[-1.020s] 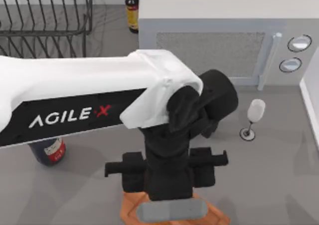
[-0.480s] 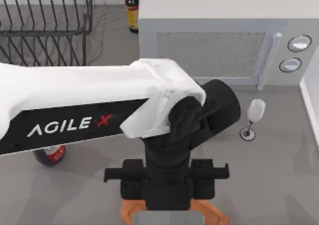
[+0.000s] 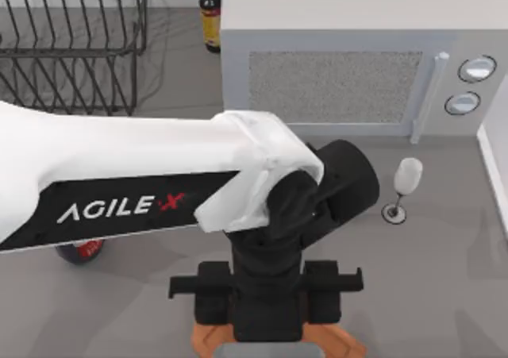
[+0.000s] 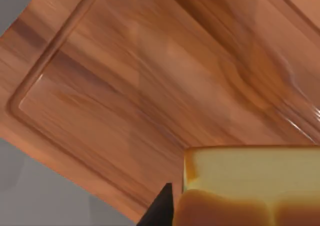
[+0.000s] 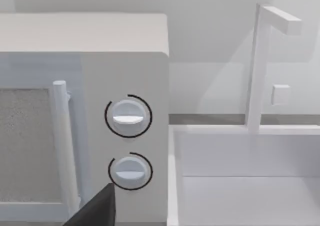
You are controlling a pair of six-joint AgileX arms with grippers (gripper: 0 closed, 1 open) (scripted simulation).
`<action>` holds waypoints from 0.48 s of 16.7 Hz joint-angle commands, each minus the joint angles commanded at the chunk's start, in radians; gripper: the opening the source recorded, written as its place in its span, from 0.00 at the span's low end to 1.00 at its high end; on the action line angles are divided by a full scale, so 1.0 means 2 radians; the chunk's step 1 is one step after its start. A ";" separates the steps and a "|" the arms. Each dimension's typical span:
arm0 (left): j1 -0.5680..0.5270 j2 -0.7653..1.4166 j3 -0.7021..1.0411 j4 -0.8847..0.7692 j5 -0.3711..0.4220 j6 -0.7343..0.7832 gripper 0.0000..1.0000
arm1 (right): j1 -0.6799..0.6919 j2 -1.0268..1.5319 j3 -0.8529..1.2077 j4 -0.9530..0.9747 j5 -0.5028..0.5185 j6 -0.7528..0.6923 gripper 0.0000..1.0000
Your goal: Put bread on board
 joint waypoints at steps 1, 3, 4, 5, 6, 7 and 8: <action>0.000 0.001 -0.004 0.006 0.002 0.000 0.00 | 0.000 0.000 0.000 0.000 0.000 0.000 1.00; -0.001 0.004 -0.010 0.017 0.004 0.001 0.00 | 0.000 0.000 0.000 0.000 0.000 0.000 1.00; -0.001 0.004 -0.012 0.023 0.005 0.002 0.00 | 0.000 0.000 0.000 0.000 0.000 0.000 1.00; -0.002 0.005 -0.015 0.028 0.005 0.002 0.00 | 0.000 0.000 0.000 0.000 0.000 0.000 1.00; -0.002 0.007 -0.017 0.033 0.004 0.002 0.00 | 0.000 0.000 0.000 0.000 0.000 0.000 1.00; -0.002 0.009 -0.020 0.037 0.003 0.003 0.00 | 0.000 0.000 0.000 0.000 0.000 0.000 1.00; -0.002 0.013 -0.023 0.041 0.002 0.003 0.00 | 0.000 0.000 0.000 0.000 0.000 0.000 1.00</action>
